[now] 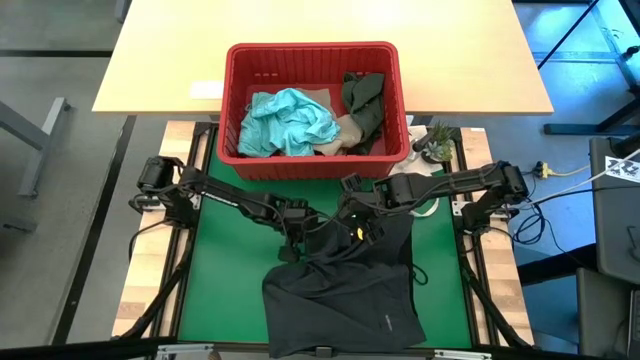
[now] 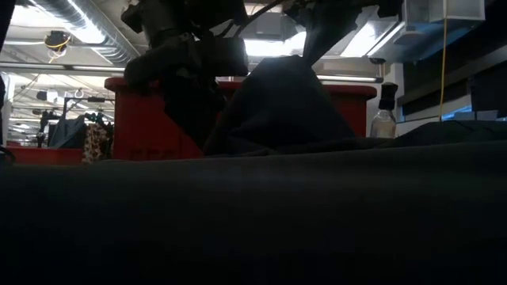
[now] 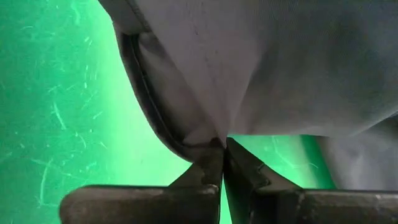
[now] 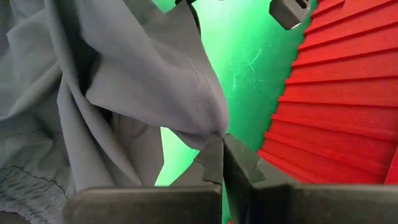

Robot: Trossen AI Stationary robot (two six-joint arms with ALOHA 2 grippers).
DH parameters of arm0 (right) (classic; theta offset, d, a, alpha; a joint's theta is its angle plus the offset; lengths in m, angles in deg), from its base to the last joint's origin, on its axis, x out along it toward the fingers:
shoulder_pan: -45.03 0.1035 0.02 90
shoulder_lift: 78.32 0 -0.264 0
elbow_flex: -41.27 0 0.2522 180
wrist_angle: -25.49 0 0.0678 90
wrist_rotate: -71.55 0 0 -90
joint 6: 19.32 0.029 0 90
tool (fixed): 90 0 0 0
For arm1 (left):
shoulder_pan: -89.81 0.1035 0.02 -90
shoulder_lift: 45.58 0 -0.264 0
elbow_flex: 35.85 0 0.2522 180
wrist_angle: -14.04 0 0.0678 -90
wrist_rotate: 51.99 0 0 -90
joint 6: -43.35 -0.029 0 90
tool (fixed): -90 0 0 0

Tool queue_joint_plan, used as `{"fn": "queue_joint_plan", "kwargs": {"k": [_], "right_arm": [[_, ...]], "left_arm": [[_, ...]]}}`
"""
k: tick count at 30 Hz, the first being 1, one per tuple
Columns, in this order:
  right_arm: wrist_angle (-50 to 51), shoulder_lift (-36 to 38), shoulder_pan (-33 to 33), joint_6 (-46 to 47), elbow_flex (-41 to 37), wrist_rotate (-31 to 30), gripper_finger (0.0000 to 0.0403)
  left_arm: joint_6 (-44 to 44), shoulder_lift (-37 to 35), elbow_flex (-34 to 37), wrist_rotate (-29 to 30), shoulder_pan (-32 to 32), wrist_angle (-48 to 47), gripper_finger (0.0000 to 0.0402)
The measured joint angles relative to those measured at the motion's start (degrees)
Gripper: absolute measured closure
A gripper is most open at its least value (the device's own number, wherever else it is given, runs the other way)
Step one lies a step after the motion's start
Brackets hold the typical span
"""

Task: Fold Laundry from Bin
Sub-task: Fold the black shorts from the red laundry bin

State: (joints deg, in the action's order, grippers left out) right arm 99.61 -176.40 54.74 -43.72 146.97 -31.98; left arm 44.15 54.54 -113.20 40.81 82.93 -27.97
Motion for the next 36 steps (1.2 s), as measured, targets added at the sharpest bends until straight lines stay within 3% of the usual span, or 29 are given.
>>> {"fn": "queue_joint_plan", "kwargs": {"k": [12, 18, 24, 36], "right_arm": [[-5.4, 0.0, -8.7, -1.4, 0.0, -0.7, 0.0403], [-12.4, -0.5, -14.2, -1.6, 0.0, 5.8, 0.0403], [-15.8, -2.9, -17.8, -1.6, -0.2, 10.2, 0.0403], [-23.9, -6.2, -22.3, -6.5, -0.2, 10.0, 0.0403]], "left_arm": [[3.6, -11.4, -0.1, 5.1, -3.9, -14.4, 0.0401], [7.7, -16.3, -0.1, 6.9, -4.9, -21.6, 0.0401], [12.3, -17.5, -0.1, 5.5, -5.2, -23.3, 0.0401], [16.2, -18.1, -0.1, 1.7, -6.3, -21.3, 0.0401]]}}
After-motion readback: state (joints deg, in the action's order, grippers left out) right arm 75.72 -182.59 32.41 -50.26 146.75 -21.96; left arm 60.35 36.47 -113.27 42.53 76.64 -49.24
